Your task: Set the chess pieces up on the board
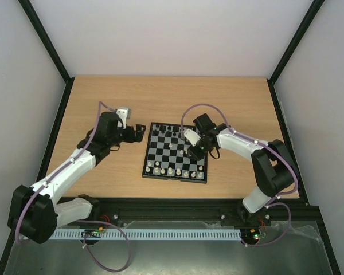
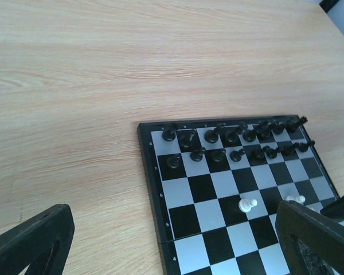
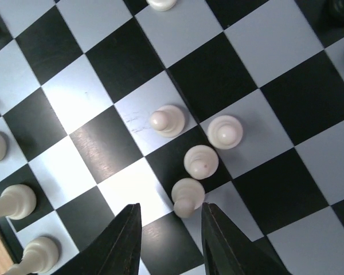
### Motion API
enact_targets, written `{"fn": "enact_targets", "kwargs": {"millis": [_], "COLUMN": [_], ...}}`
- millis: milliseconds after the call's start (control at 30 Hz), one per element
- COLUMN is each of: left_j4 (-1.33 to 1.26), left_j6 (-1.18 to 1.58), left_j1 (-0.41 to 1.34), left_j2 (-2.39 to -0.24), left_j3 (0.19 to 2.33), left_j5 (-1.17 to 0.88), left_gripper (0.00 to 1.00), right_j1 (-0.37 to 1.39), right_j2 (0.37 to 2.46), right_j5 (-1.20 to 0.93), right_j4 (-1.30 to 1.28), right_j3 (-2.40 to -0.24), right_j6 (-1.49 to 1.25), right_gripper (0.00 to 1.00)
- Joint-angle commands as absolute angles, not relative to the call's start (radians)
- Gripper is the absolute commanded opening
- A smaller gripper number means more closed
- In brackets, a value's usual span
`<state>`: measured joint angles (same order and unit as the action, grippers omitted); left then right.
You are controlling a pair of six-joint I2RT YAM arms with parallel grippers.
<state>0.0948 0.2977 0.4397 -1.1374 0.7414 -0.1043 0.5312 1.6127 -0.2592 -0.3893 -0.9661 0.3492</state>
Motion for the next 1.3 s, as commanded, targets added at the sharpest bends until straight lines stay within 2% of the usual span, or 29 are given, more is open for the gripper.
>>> {"fn": "enact_targets", "kwargs": {"millis": [0,233,500,800,1267], "left_j4": [0.082,0.128,0.090,0.105,0.132], "left_j6": [0.359,0.302,0.277,0.277,0.281], "left_j1": [0.353,0.350,0.350,0.350,0.354], "left_j2": [-1.181,-1.209,-1.139,-1.140,-1.118], "left_j3": [0.762,0.798,0.747,0.755,0.759], "left_j5": [-0.290,-0.258,-0.204,-0.176,-0.161], "left_gripper": [0.99,0.99,0.99,0.99,0.99], "right_j1": [0.536,0.536,0.537,0.537,0.540], "right_j2": [1.631,1.658,1.672,1.670,1.454], "right_j5": [-0.215,-0.225,-0.237,-0.240,-0.252], "right_j4": [-0.401,-0.386,-0.364,-0.378,-0.490], "right_j3": [-0.994,-0.994,-0.990,-0.990,-0.865], "right_j6": [0.358,0.364,0.364,0.376,0.454], "right_gripper": [0.29,0.19,0.18,0.05,0.04]}}
